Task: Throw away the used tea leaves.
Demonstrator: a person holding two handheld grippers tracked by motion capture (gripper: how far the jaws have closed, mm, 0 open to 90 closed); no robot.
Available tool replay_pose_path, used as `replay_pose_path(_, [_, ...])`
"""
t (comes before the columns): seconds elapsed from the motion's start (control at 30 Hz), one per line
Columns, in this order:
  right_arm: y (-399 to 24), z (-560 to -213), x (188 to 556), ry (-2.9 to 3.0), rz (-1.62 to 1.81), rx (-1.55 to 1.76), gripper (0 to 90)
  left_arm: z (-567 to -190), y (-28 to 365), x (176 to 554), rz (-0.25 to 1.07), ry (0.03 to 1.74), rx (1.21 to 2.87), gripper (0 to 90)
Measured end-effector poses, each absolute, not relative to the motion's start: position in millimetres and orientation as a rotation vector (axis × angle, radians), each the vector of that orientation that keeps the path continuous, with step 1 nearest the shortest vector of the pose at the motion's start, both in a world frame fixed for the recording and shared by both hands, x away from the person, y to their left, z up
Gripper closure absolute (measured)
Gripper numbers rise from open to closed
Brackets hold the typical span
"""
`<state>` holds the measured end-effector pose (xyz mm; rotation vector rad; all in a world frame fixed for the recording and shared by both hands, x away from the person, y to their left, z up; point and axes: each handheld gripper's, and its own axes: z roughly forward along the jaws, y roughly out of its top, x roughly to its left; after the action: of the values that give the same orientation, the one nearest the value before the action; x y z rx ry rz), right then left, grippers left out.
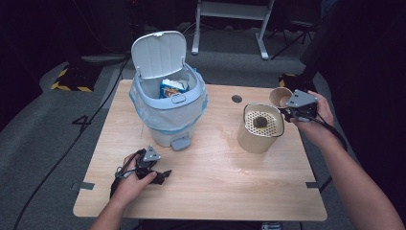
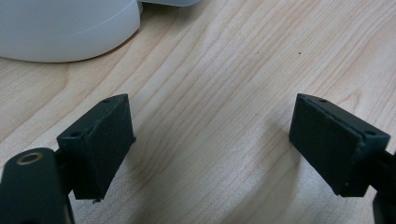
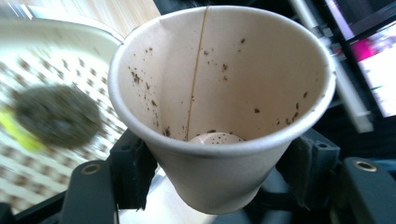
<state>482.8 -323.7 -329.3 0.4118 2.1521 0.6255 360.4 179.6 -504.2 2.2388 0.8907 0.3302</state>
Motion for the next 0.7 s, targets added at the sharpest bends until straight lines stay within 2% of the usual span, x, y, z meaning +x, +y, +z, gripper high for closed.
replay_pose_path(0.17, [-334.5, -327.6, 484.5, 2.218, 0.909, 0.613, 34.1, -504.2, 179.6, 360.4, 0.33, 0.89, 2.239, 13.9])
replay_pose_path(0.43, [-341.7, -323.9, 489.6, 2.301, 1.176, 0.81, 33.3, -504.2, 179.6, 360.4, 0.33, 0.891, 2.239, 13.9])
replay_pose_path(0.7, [-345.8, -319.9, 492.9, 2.302, 1.294, 0.867, 33.1, -504.2, 179.6, 360.4, 0.33, 0.89, 2.239, 14.0])
